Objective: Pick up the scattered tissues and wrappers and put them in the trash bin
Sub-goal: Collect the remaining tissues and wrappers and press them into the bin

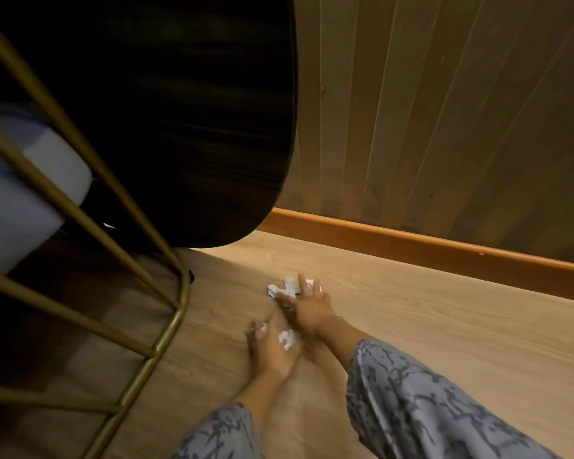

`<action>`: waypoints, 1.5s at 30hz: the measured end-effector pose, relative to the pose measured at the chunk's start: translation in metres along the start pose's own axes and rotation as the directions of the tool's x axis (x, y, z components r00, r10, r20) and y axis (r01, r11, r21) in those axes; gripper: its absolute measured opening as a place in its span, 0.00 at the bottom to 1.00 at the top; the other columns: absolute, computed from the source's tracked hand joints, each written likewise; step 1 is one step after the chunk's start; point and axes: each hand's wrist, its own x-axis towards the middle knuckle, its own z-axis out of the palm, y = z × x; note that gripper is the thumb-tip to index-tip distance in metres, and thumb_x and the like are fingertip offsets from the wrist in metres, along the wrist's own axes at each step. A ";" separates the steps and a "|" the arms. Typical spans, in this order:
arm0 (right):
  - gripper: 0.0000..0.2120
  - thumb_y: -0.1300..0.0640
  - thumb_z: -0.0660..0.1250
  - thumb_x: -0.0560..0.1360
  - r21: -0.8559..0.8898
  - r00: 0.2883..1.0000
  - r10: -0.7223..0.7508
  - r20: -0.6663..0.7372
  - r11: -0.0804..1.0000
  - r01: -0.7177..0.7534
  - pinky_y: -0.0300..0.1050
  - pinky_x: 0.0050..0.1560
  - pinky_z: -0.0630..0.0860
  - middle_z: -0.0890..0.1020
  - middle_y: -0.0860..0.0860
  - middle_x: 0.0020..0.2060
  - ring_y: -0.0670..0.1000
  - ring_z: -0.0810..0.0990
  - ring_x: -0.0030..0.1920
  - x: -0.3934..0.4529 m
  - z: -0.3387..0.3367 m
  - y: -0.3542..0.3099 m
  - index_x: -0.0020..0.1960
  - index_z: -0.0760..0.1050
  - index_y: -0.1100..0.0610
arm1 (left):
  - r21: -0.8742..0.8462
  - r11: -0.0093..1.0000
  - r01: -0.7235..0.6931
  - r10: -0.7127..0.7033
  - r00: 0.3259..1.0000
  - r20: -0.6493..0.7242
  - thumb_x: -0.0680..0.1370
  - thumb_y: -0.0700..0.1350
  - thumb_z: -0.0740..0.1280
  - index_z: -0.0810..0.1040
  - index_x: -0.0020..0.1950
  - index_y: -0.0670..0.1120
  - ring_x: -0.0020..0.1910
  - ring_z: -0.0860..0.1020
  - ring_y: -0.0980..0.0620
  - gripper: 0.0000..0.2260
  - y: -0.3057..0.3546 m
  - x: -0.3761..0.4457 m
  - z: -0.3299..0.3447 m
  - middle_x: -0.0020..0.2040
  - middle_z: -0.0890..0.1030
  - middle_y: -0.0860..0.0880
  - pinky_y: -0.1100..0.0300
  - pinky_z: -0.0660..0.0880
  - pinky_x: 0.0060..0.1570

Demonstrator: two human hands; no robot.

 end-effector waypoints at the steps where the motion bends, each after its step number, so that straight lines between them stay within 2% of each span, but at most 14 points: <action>1: 0.25 0.52 0.53 0.83 -0.061 0.999 -0.031 0.018 0.998 0.032 0.67 0.73 0.42 0.37 0.56 0.78 0.70 0.36 0.75 0.000 0.004 0.003 0.77 0.52 0.40 | 0.023 0.997 -0.068 0.067 0.997 0.035 0.73 0.59 0.68 0.61 0.76 0.50 0.77 0.52 0.42 0.35 0.003 -0.005 0.009 0.75 0.60 0.44 0.51 0.44 0.75; 3: 0.24 0.56 0.53 0.83 -0.102 0.996 -0.092 -0.014 0.991 0.090 0.62 0.75 0.45 0.44 0.57 0.79 0.69 0.39 0.76 -0.005 0.014 0.014 0.78 0.56 0.47 | 0.035 0.983 -0.182 0.178 0.979 0.097 0.79 0.49 0.65 0.66 0.74 0.49 0.78 0.49 0.45 0.24 0.008 -0.012 0.016 0.77 0.57 0.45 0.56 0.43 0.74; 6: 0.20 0.59 0.54 0.82 -0.026 0.980 -0.155 -0.128 0.988 0.153 0.50 0.73 0.58 0.63 0.59 0.74 0.62 0.56 0.75 -0.026 0.024 0.037 0.73 0.66 0.58 | 0.070 0.948 -0.311 0.299 0.943 0.145 0.77 0.34 0.62 0.77 0.64 0.40 0.70 0.68 0.45 0.16 0.003 -0.009 0.007 0.71 0.70 0.42 0.74 0.61 0.59; 8: 0.16 0.61 0.56 0.81 -0.028 0.967 -0.195 -0.165 0.981 0.193 0.46 0.67 0.64 0.72 0.60 0.66 0.60 0.67 0.69 -0.045 0.025 0.053 0.66 0.73 0.62 | 0.088 0.953 -0.289 0.278 0.953 0.123 0.74 0.31 0.63 0.81 0.56 0.40 0.63 0.75 0.48 0.14 -0.002 -0.003 -0.004 0.68 0.74 0.44 0.77 0.62 0.48; 11: 0.14 0.58 0.57 0.81 -0.135 0.945 -0.244 -0.216 0.966 0.218 0.40 0.58 0.66 0.75 0.56 0.62 0.56 0.73 0.63 -0.078 0.008 0.085 0.62 0.76 0.59 | 0.025 0.976 -0.216 0.216 0.976 0.024 0.75 0.34 0.66 0.82 0.55 0.41 0.64 0.75 0.47 0.11 0.015 -0.001 -0.019 0.69 0.73 0.44 0.69 0.65 0.56; 16: 0.16 0.53 0.58 0.77 -0.213 0.911 -0.237 -0.337 0.962 0.171 0.49 0.52 0.77 0.81 0.59 0.52 0.61 0.79 0.50 -0.147 -0.070 0.154 0.50 0.81 0.61 | -0.253 0.939 -0.235 0.230 0.972 -0.046 0.71 0.47 0.75 0.83 0.42 0.40 0.42 0.80 0.51 0.09 0.113 -0.022 -0.030 0.40 0.84 0.46 0.63 0.69 0.41; 23: 0.08 0.58 0.67 0.76 -0.216 0.720 -0.176 -0.672 0.976 0.037 0.46 0.32 0.75 0.79 0.53 0.35 0.53 0.77 0.33 -0.298 -0.175 0.224 0.40 0.80 0.60 | -0.446 0.707 -0.549 0.564 0.818 -0.113 0.76 0.49 0.68 0.82 0.41 0.45 0.35 0.75 0.56 0.09 0.288 -0.106 -0.004 0.36 0.81 0.50 0.61 0.68 0.39; 26: 0.06 0.59 0.69 0.76 -0.017 0.657 0.033 -0.753 0.997 -0.069 0.42 0.32 0.74 0.77 0.48 0.36 0.47 0.75 0.32 -0.379 -0.178 0.259 0.43 0.72 0.55 | -0.482 0.623 -0.616 0.697 0.716 -0.015 0.76 0.46 0.70 0.80 0.44 0.45 0.36 0.80 0.55 0.05 0.347 -0.157 0.019 0.39 0.82 0.49 0.60 0.76 0.39; 30: 0.08 0.59 0.69 0.76 0.291 0.387 0.342 -0.857 0.939 -0.184 0.37 0.34 0.73 0.78 0.46 0.36 0.44 0.77 0.33 -0.493 -0.144 0.313 0.50 0.70 0.51 | -0.588 0.605 -0.537 0.747 0.638 0.186 0.72 0.45 0.75 0.69 0.49 0.48 0.42 0.83 0.50 0.15 0.416 -0.228 0.067 0.48 0.81 0.45 0.54 0.81 0.43; 35: 0.08 0.67 0.69 0.74 0.555 -0.024 0.593 -0.805 0.738 -0.384 0.41 0.52 0.72 0.84 0.58 0.46 0.57 0.81 0.48 -0.603 -0.102 0.394 0.53 0.82 0.62 | -0.538 0.587 -0.605 0.781 0.597 0.182 0.72 0.46 0.74 0.70 0.38 0.48 0.38 0.75 0.54 0.13 0.487 -0.321 0.134 0.41 0.77 0.49 0.62 0.70 0.35; 38: 0.11 0.69 0.66 0.73 0.676 -0.111 0.719 -0.686 0.575 -0.460 0.41 0.59 0.67 0.82 0.61 0.53 0.59 0.79 0.56 -0.639 -0.091 0.424 0.54 0.82 0.65 | -0.653 0.531 -0.540 0.801 0.572 0.179 0.72 0.42 0.74 0.71 0.33 0.48 0.35 0.73 0.53 0.14 0.521 -0.367 0.178 0.37 0.76 0.48 0.62 0.69 0.36; 41: 0.16 0.61 0.61 0.75 0.708 -0.020 0.837 -0.546 0.449 -0.545 0.45 0.66 0.65 0.75 0.62 0.62 0.60 0.74 0.62 -0.647 -0.078 0.450 0.57 0.78 0.69 | -0.665 0.405 -0.628 0.895 0.421 0.148 0.72 0.40 0.73 0.77 0.35 0.48 0.40 0.75 0.56 0.08 0.549 -0.401 0.214 0.42 0.78 0.50 0.67 0.72 0.41; 43: 0.20 0.56 0.57 0.74 0.693 0.062 0.898 -0.435 0.378 -0.613 0.48 0.65 0.68 0.73 0.61 0.63 0.60 0.73 0.62 -0.647 -0.071 0.464 0.58 0.76 0.68 | -0.602 0.278 -0.748 0.960 0.241 0.144 0.74 0.39 0.71 0.81 0.43 0.46 0.46 0.75 0.58 0.02 0.566 -0.412 0.233 0.50 0.76 0.49 0.67 0.74 0.50; 45: 0.17 0.57 0.58 0.77 0.605 0.136 0.930 -0.341 0.328 -0.726 0.48 0.62 0.70 0.74 0.57 0.63 0.58 0.73 0.61 -0.644 -0.065 0.473 0.61 0.75 0.64 | -0.367 0.130 -0.921 0.964 0.031 0.263 0.77 0.40 0.65 0.79 0.57 0.44 0.59 0.73 0.51 0.09 0.580 -0.409 0.257 0.59 0.74 0.46 0.54 0.68 0.66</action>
